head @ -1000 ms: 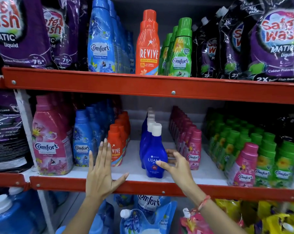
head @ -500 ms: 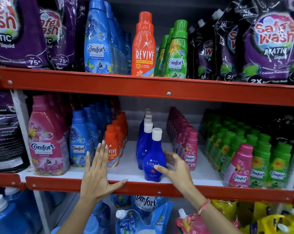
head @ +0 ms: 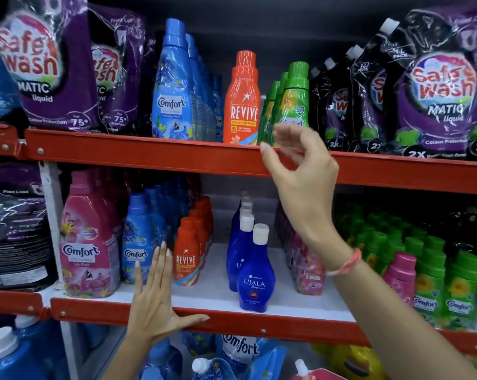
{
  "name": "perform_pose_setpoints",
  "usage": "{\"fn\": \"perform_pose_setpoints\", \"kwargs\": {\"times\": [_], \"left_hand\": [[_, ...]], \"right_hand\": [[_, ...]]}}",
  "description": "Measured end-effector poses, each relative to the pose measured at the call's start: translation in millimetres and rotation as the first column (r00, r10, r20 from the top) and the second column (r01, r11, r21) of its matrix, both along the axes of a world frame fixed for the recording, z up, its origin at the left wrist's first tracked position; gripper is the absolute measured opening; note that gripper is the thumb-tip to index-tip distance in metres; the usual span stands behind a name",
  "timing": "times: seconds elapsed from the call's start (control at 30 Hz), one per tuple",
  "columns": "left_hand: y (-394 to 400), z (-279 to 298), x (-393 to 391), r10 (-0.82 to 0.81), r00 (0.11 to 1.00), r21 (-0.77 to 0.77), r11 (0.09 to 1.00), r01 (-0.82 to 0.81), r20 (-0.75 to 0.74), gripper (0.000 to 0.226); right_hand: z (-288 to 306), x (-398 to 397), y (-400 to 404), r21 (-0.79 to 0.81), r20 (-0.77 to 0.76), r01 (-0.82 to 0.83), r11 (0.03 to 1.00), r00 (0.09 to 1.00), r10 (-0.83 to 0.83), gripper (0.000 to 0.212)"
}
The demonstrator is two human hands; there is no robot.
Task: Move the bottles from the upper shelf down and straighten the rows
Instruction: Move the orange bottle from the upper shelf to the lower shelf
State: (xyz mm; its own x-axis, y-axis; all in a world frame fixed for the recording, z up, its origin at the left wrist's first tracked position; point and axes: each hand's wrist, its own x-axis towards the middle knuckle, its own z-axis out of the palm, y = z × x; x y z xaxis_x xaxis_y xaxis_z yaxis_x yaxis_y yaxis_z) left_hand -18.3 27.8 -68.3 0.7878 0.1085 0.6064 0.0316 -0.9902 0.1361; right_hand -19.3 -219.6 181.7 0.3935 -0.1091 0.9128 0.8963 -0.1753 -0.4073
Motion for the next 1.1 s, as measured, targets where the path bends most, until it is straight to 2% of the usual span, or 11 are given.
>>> {"fn": "perform_pose_setpoints", "kwargs": {"times": [0.07, 0.2, 0.37, 0.5, 0.57, 0.73, 0.83, 0.93, 1.1], "left_hand": [[6, 1, -2, 0.014, 1.0, -0.013, 1.0, -0.014, -0.008, 0.15], [13, 3, -5, 0.025, 0.999, -0.008, 1.0, -0.026, -0.037, 0.149], [15, 3, -3, 0.013, 1.0, 0.006, 1.0, -0.013, -0.024, 0.147], [16, 1, -3, 0.002, 1.0, 0.003, 1.0, -0.002, -0.017, 0.147], [17, 1, -2, 0.002, 1.0, 0.004, 1.0, -0.002, -0.014, 0.147], [17, 1, -2, 0.0, 1.0, 0.006, 1.0, 0.0, -0.018, 0.147], [17, 1, -2, 0.001, 1.0, 0.002, 1.0, -0.001, -0.015, 0.148], [17, 1, -2, -0.001, 1.0, 0.002, 1.0, 0.001, -0.01, 0.147], [17, 0, -4, -0.01, 1.0, -0.034, 0.999, 0.009, -0.019, 0.147]], "right_hand": [[18, 4, 4, -0.02, -0.039, 0.049, 0.999, 0.998, -0.05, 0.042], [42, 17, 14, -0.231, -0.185, 0.132, 0.964, 0.967, -0.177, 0.069], [72, 28, 26, -0.316, -0.313, 0.093, 0.944, 0.929, -0.196, 0.079], [88, 43, 36, -0.305, -0.49, -0.084, 0.949, 0.868, -0.08, 0.057], [88, 52, 40, -0.263, -0.539, -0.129, 0.956, 0.841, -0.034, 0.054], [87, 57, 41, -0.052, -0.576, -0.23, 0.972, 0.802, 0.159, 0.051], [90, 49, 37, 0.067, -0.54, -0.285, 0.956, 0.796, 0.275, 0.031], [90, 27, 30, 0.138, -0.502, -0.37, 0.919, 0.773, 0.387, 0.019], [71, -8, 22, 0.143, -0.556, -0.484, 0.863, 0.682, 0.474, 0.019]]}}
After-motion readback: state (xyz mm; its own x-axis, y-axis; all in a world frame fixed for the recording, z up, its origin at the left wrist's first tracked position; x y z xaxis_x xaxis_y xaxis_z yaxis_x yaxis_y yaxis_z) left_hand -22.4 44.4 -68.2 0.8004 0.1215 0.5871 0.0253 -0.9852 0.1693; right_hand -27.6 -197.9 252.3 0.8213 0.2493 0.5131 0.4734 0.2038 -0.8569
